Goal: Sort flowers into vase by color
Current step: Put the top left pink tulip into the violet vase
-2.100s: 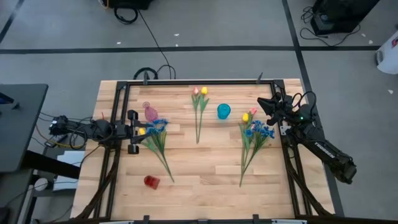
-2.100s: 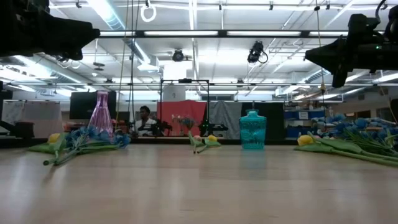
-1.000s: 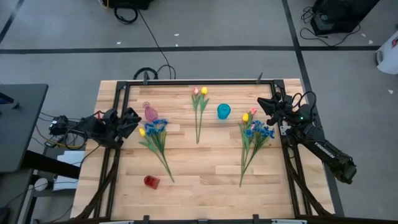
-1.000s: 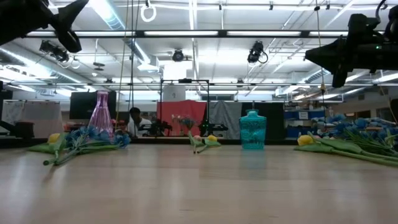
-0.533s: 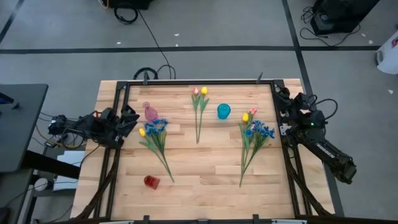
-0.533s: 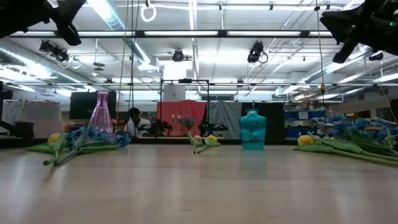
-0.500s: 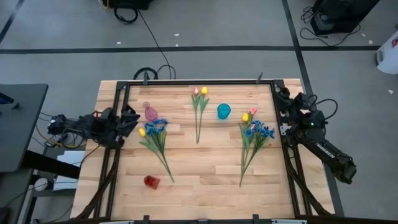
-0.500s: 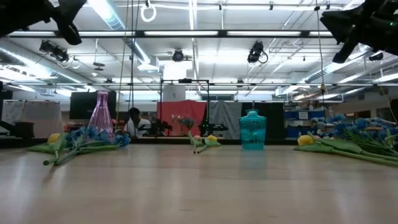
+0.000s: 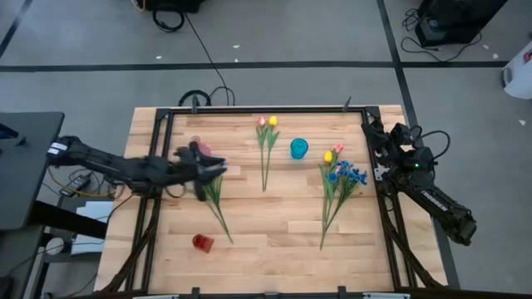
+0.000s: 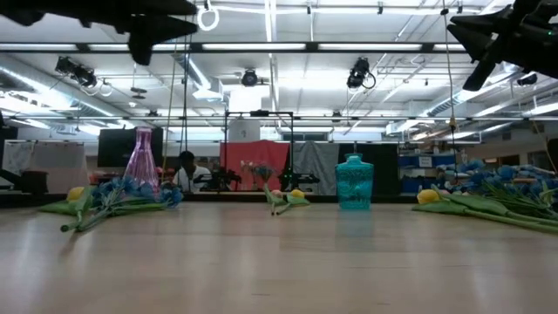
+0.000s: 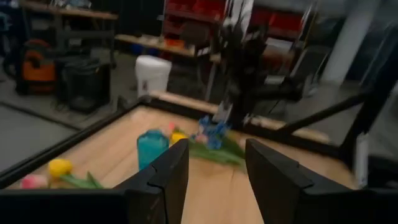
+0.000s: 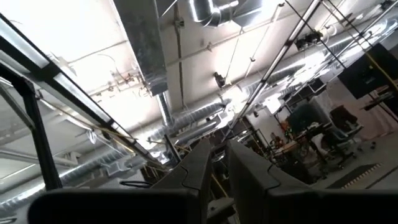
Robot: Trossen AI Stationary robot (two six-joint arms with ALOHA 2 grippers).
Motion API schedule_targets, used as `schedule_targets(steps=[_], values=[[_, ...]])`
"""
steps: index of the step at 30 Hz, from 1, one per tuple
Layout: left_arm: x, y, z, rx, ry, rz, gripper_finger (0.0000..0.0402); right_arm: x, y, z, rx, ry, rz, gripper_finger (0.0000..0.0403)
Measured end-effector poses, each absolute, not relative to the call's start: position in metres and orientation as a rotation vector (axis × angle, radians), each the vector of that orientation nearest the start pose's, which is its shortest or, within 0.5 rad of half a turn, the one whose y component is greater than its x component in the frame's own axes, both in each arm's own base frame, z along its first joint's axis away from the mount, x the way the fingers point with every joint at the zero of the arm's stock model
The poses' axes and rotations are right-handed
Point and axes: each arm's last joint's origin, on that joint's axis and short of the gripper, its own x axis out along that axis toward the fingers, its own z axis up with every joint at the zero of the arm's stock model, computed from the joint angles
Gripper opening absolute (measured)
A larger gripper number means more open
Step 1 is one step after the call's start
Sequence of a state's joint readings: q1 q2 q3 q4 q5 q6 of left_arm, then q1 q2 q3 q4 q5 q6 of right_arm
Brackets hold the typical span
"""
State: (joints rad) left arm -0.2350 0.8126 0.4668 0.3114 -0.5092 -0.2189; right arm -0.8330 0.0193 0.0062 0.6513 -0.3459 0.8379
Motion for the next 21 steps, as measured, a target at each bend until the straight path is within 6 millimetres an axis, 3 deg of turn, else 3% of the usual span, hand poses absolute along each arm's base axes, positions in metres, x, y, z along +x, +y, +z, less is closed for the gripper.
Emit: schedule_targets(steps=[8,12,16,21], values=[[0.253,-0.031,0.267,-0.188,0.122,0.376,0.0163,0.061,-0.048,0.222,0.366,-0.604,-0.118,0.0065],[0.284,-0.024,0.257,-0.161,0.209,0.432,0.0163,0.064,-0.048,0.217,0.361,-0.525,-0.083,0.0065],[0.309,-0.005,0.246,-0.242,0.295,0.511,0.0163,0.069,-0.053,0.208,0.36,-0.442,-0.153,0.0065],[0.328,0.032,0.22,-0.359,0.43,0.586,0.0163,0.071,-0.056,0.21,0.249,-0.428,-0.221,0.0065]])
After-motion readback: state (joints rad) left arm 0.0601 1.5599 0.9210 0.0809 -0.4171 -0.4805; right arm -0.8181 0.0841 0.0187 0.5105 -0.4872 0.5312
